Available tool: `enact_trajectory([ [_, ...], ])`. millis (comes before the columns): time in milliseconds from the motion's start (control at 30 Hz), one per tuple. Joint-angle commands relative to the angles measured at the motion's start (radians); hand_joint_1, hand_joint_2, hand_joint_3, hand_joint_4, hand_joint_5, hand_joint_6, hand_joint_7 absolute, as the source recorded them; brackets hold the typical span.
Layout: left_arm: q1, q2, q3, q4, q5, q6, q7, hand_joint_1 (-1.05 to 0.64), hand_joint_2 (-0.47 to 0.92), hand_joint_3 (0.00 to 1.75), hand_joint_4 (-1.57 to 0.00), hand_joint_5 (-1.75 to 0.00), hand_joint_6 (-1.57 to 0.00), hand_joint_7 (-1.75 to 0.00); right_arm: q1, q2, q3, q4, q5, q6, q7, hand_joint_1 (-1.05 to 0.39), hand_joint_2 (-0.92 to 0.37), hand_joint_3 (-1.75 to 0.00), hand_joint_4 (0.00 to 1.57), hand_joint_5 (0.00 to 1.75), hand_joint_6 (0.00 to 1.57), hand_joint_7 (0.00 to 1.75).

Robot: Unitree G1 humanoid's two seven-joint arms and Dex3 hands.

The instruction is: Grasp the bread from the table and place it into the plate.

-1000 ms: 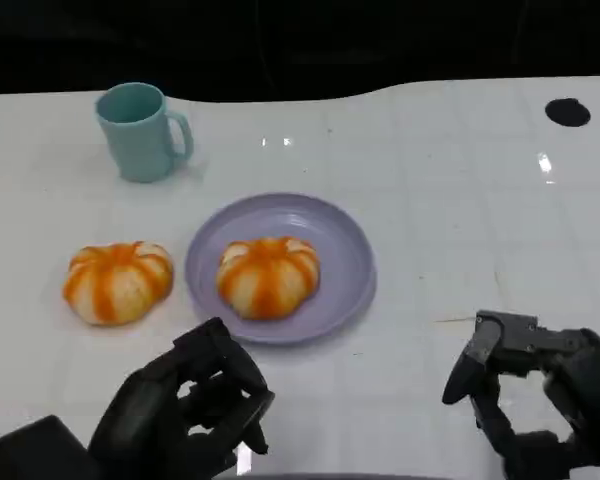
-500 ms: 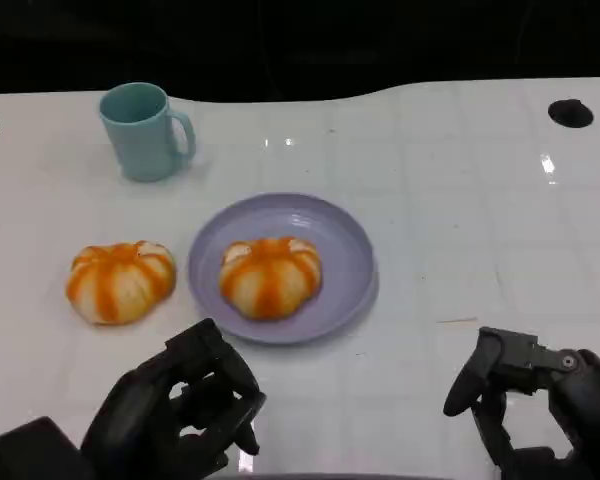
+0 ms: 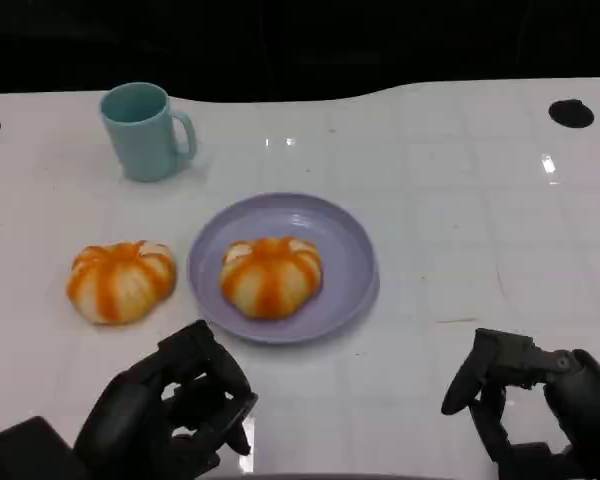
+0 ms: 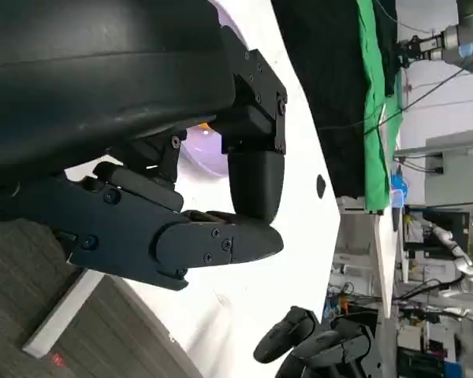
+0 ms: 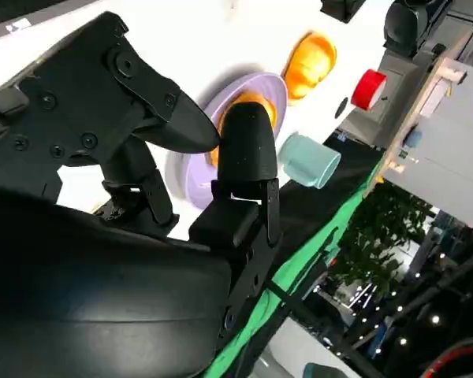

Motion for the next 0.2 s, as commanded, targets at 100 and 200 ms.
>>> enact_trajectory([
  [100, -0.007, 0.016, 0.011, 0.008, -0.010, -0.016, -0.020, -0.49, 0.92, 0.42, -0.67, -1.75, -0.46, -1.70, -0.007, -0.013, -0.010, 0.018, -0.008, -0.034, -0.012, -0.14, -0.31, -1.41, 0.86, 1.75, 0.78, 1.41],
  [200, -0.007, 0.018, 0.013, 0.008, -0.004, -0.018, -0.021, -0.50, 0.92, 0.42, -0.67, -1.75, -0.46, -1.70, -0.010, -0.014, -0.010, 0.024, -0.012, -0.045, -0.014, -0.13, -0.30, -1.42, 0.87, 1.75, 0.79, 1.41],
])
